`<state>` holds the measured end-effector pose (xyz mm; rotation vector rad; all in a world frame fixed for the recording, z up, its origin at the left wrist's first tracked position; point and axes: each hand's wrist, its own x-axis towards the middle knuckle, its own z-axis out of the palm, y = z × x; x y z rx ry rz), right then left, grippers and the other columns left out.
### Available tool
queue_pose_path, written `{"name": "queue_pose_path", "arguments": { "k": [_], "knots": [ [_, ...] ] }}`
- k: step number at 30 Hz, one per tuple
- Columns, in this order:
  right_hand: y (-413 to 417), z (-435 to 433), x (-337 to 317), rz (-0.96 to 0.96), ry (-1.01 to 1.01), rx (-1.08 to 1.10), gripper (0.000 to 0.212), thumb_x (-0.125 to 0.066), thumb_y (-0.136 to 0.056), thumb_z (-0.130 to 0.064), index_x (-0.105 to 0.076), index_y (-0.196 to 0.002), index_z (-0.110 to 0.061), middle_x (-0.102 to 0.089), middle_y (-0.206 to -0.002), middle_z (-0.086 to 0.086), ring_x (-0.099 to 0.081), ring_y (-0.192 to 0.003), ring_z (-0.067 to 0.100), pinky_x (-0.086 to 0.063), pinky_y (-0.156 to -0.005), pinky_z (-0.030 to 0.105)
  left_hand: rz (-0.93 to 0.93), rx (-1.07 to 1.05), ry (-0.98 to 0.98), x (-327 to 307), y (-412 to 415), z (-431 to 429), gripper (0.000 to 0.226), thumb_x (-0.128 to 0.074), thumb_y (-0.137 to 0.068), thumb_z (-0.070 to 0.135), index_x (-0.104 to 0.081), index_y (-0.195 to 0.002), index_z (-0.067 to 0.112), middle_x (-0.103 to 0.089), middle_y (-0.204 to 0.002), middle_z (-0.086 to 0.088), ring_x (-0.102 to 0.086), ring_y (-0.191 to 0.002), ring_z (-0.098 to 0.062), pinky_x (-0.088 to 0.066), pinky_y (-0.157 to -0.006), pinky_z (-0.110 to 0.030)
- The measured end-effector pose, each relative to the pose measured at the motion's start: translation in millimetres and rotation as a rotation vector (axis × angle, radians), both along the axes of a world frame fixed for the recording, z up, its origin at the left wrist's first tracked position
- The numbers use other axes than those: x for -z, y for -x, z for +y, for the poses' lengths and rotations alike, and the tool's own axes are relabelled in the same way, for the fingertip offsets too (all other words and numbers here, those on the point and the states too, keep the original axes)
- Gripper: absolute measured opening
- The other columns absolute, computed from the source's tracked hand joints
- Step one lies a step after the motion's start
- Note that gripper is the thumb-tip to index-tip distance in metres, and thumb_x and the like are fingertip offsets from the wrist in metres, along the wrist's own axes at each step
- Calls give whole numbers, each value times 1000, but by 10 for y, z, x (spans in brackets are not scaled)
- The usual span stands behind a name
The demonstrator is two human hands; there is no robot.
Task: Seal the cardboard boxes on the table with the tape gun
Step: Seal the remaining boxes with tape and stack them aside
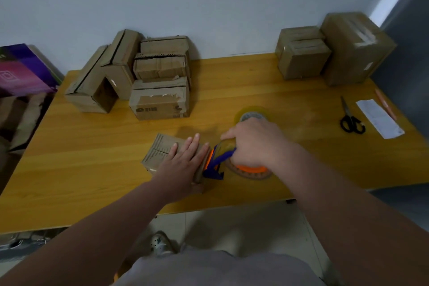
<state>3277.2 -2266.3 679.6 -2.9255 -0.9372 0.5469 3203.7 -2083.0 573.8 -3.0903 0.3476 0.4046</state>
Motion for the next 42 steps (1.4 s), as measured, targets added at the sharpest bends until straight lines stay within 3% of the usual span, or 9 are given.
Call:
{"name": "queue_pose_path", "arguments": {
  "k": [2, 7, 10, 16, 21, 26, 30, 37, 42],
  "knots": [
    [-94, 66, -34, 72, 18, 31, 59, -63, -76, -32, -53, -133, -40, -50, -140, -6, -49, -122, 23, -50, -89, 33, 1, -6, -19, 6, 5, -2, 104, -53, -86, 59, 26, -143, 22, 35, -144, -3, 18, -145, -24, 6, -117, -42],
    [-171, 110, 90, 177, 42, 62, 58, -66, -72, -32, -59, -129, -35, -55, -133, -5, -56, -93, 17, -49, -68, 27, 22, -20, -16, -25, 1, -19, 102, -53, -87, 58, 20, -149, 23, 29, -154, -6, 18, -146, -24, 6, -117, -42],
    [17, 75, 398, 232, 39, 90, 54, -75, -65, -40, -66, -118, -34, -62, -121, -5, -60, -102, 20, -56, -81, 35, 26, -22, -14, -28, 2, -21, 102, -53, -86, 59, 19, -149, 24, 26, -156, -8, 17, -146, -23, 5, -118, -42],
    [117, -322, 648, 192, -172, 280, 71, -74, -71, -42, -50, -137, -35, -53, -135, -3, -53, -117, 19, -47, -83, 29, 20, -34, 11, -34, 11, -21, 98, -52, -88, 54, 19, -150, 25, 25, -157, -6, 18, -146, -20, 6, -119, -42],
    [191, -617, 886, 126, -286, 468, 87, -71, -73, -61, -32, -147, -39, -46, -137, 5, -46, -124, 23, -45, -95, 38, 26, -22, 26, -28, -3, -3, 97, -53, -88, 52, 18, -150, 26, 25, -157, -4, 18, -146, -19, 9, -118, -41],
    [400, -749, 1127, -78, -113, 192, 66, -53, -96, -36, -19, -152, -37, -48, -117, -1, -52, -103, 19, -44, -75, 29, 28, 65, 49, -42, -44, 74, 92, -56, -89, 40, 10, -152, 25, 19, -159, -3, 14, -147, -19, 12, -115, -38],
    [478, -794, 1414, -118, 21, 79, 78, -47, -96, -12, 0, -149, -43, -56, -108, 2, -55, -96, 23, -39, -64, 33, 33, 83, 94, -52, -62, 80, 88, -58, -88, 30, 2, -153, 24, 16, -160, -1, 11, -147, -18, 16, -109, -36],
    [455, -762, 1397, -92, 1, 121, 75, -42, -97, -9, -5, -150, -47, -54, -104, 0, -53, -94, 20, -37, -62, 31, -28, -14, 213, -122, -89, 12, 73, -56, -91, 44, -19, -150, 26, 1, -161, -1, -1, -148, -16, 5, -115, -33],
    [413, -698, 1385, -29, 38, 152, 73, -41, -99, -11, -2, -149, -48, -57, -108, 0, -57, -97, 21, -45, -67, 34, -91, -281, 162, -11, -213, -176, 76, -34, -98, 54, 1, -153, 16, 9, -161, -7, 6, -148, -20, 0, -119, -35]
  ]
}}
